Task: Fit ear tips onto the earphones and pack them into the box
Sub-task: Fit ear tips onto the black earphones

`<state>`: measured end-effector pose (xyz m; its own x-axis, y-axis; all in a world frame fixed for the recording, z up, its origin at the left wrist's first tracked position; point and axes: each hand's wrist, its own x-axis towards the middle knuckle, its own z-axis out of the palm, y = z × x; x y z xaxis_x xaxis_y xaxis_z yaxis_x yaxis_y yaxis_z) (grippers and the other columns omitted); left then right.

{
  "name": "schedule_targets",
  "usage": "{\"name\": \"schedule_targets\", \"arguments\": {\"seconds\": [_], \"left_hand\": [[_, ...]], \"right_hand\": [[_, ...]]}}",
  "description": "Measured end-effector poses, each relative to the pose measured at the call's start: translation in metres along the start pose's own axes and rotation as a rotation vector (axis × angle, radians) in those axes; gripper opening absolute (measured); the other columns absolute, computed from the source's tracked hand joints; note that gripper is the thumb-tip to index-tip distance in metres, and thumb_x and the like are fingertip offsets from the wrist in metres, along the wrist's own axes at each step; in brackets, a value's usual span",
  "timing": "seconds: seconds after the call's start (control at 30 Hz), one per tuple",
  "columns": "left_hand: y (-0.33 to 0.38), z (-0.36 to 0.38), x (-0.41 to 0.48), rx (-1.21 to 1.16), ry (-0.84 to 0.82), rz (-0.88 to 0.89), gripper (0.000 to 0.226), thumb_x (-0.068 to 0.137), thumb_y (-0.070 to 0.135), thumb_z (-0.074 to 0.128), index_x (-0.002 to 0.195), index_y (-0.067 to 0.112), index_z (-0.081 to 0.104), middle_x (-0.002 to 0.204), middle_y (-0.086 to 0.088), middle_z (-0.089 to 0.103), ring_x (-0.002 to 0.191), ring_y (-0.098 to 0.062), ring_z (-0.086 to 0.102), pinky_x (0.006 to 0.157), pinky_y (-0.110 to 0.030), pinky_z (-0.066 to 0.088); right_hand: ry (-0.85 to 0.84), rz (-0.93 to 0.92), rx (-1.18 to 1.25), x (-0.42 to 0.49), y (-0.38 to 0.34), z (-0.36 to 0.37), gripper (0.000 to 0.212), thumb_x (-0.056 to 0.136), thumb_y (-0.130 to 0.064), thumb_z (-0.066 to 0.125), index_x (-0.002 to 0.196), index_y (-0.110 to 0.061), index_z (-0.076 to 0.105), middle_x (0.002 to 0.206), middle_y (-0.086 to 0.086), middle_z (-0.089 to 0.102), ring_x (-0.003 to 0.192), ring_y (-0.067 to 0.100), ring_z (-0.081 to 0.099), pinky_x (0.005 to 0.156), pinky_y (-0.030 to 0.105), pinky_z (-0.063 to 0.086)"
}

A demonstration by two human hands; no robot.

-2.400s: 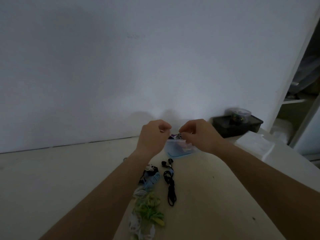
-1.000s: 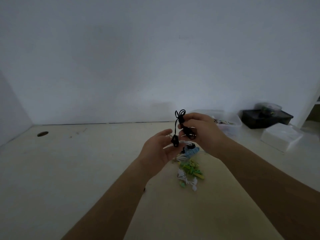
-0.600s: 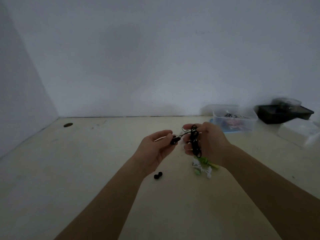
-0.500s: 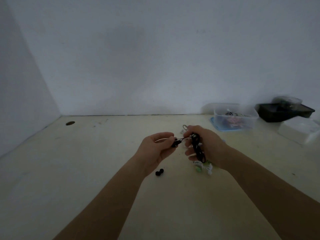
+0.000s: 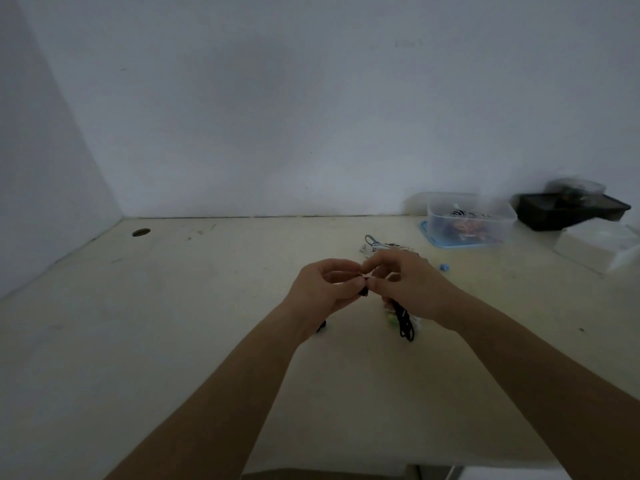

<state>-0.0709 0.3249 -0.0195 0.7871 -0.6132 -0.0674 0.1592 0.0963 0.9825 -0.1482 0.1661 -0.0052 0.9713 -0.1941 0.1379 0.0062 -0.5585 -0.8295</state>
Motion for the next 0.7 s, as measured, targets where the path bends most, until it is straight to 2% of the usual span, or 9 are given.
{"name": "schedule_targets", "arguments": {"seconds": [0.13,0.2,0.27,0.37,0.47,0.6,0.7], "left_hand": [[0.001,-0.003,0.003,0.23,0.023,0.073,0.023,0.087,0.003,0.072,0.109,0.004,0.067,0.103,-0.016,0.073,0.09,-0.026,0.074,0.078,-0.028,0.06],[0.006,-0.013,0.006,0.408,0.096,0.152,0.015,0.089,0.012,0.071,0.105,0.01,0.07,0.096,-0.009,0.074,0.081,-0.017,0.073,0.069,-0.024,0.059],[0.011,-0.029,0.008,0.697,0.145,0.236,0.008,0.089,0.019,0.072,0.097,0.02,0.073,0.088,0.005,0.073,0.07,-0.001,0.067,0.062,-0.015,0.052],[0.017,-0.051,0.006,1.051,0.043,0.215,0.005,0.086,0.026,0.074,0.087,0.03,0.075,0.082,0.019,0.07,0.072,0.011,0.061,0.067,-0.008,0.043],[0.017,-0.057,-0.001,1.18,-0.088,0.135,0.003,0.083,0.03,0.076,0.086,0.032,0.077,0.08,0.02,0.07,0.075,0.009,0.061,0.069,-0.011,0.041],[0.01,-0.047,-0.004,1.253,-0.104,0.094,0.012,0.081,0.038,0.077,0.09,0.03,0.076,0.088,0.016,0.071,0.078,0.001,0.061,0.073,-0.019,0.049],[0.005,-0.041,-0.005,1.329,-0.125,0.084,0.015,0.08,0.031,0.078,0.095,0.028,0.074,0.093,0.011,0.068,0.075,-0.001,0.056,0.073,-0.019,0.045]], "right_hand": [[0.014,0.067,0.011,0.007,0.006,-0.001,0.017,0.099,-0.014,0.056,0.105,-0.016,0.071,0.074,0.007,0.068,0.059,0.013,0.062,0.058,0.023,0.056],[0.025,0.104,0.109,0.011,0.008,-0.001,0.016,0.099,-0.011,0.056,0.1,-0.013,0.072,0.068,0.005,0.066,0.056,0.013,0.062,0.058,0.026,0.058],[0.034,0.124,0.214,0.014,0.009,0.0,0.017,0.099,-0.008,0.055,0.097,-0.011,0.072,0.066,0.001,0.066,0.053,0.01,0.061,0.054,0.029,0.057],[0.026,0.155,0.289,0.02,0.009,0.005,0.015,0.1,-0.006,0.054,0.1,-0.007,0.07,0.075,0.006,0.068,0.052,0.01,0.06,0.049,0.026,0.051],[0.013,0.207,0.355,0.028,0.009,0.016,0.016,0.099,-0.004,0.052,0.097,-0.007,0.068,0.085,0.013,0.066,0.056,0.015,0.056,0.047,0.029,0.048],[-0.005,0.245,0.434,0.036,0.006,0.028,0.018,0.096,0.0,0.048,0.096,-0.005,0.064,0.08,0.011,0.059,0.054,0.017,0.051,0.046,0.029,0.042],[-0.022,0.246,0.455,0.04,0.005,0.033,0.027,0.095,0.002,0.044,0.099,-0.005,0.07,0.077,0.009,0.055,0.055,0.018,0.048,0.046,0.029,0.039]]}}
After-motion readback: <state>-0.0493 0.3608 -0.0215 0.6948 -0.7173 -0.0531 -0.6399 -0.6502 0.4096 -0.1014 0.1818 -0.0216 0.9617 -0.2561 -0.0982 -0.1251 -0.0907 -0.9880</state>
